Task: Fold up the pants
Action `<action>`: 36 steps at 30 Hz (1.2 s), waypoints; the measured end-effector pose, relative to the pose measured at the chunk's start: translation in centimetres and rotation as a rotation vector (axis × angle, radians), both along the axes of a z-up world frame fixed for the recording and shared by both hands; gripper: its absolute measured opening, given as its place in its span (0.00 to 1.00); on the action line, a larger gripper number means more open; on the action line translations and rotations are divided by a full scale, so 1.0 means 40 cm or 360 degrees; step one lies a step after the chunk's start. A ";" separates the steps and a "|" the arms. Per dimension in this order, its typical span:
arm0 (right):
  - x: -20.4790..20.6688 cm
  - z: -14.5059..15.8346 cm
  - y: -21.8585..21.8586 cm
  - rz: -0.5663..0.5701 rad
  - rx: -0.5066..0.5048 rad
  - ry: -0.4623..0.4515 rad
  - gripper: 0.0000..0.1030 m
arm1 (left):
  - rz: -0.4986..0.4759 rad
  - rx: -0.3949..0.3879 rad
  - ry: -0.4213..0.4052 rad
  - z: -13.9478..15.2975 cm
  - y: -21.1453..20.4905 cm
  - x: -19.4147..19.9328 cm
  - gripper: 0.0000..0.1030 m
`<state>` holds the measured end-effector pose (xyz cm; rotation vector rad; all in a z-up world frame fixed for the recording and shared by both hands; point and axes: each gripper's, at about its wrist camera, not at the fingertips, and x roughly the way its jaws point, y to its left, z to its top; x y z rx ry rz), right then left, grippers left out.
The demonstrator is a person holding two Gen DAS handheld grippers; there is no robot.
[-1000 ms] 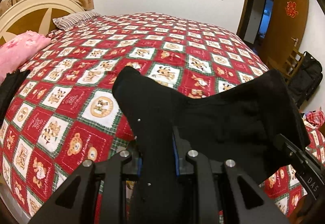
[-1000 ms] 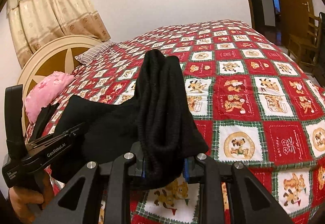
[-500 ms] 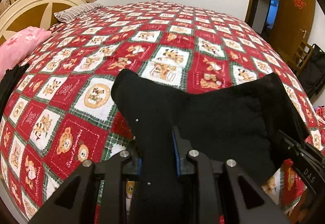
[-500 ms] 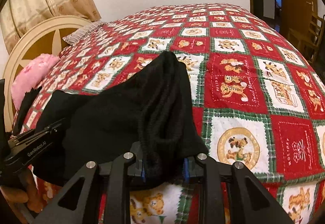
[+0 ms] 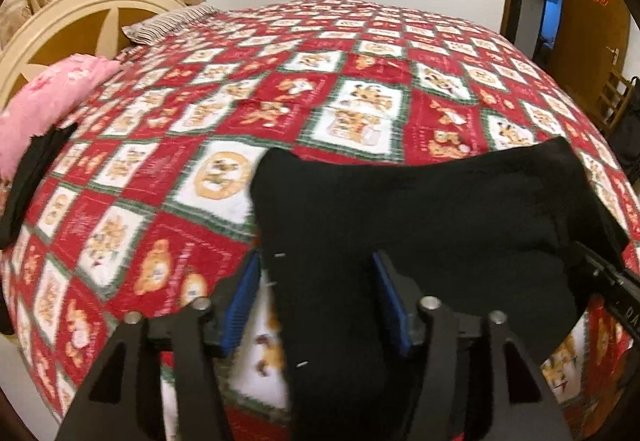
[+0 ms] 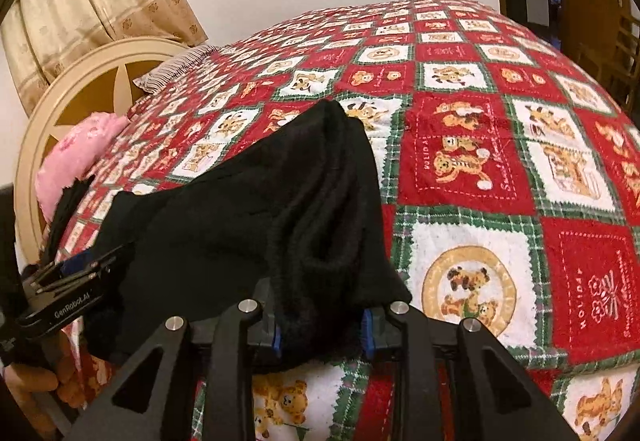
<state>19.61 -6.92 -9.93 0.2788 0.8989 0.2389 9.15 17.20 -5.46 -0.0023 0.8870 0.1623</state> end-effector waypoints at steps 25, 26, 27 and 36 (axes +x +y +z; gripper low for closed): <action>-0.090 0.132 0.037 0.0024 -0.0329 -0.0287 0.22 | 0.0032 -0.0094 -0.0189 0.112 0.095 -0.050 0.87; -0.079 0.112 0.037 0.0022 -0.0340 -0.0248 0.22 | 0.0008 -0.0100 -0.0219 0.119 0.082 -0.042 0.87; -0.069 0.096 0.036 0.0028 -0.0337 -0.0211 0.22 | -0.0017 -0.0106 -0.0243 0.124 0.066 -0.030 0.87; -0.047 0.038 -0.008 0.0029 -0.0308 -0.0118 0.21 | 0.0038 -0.0012 0.0014 0.010 0.008 0.113 0.84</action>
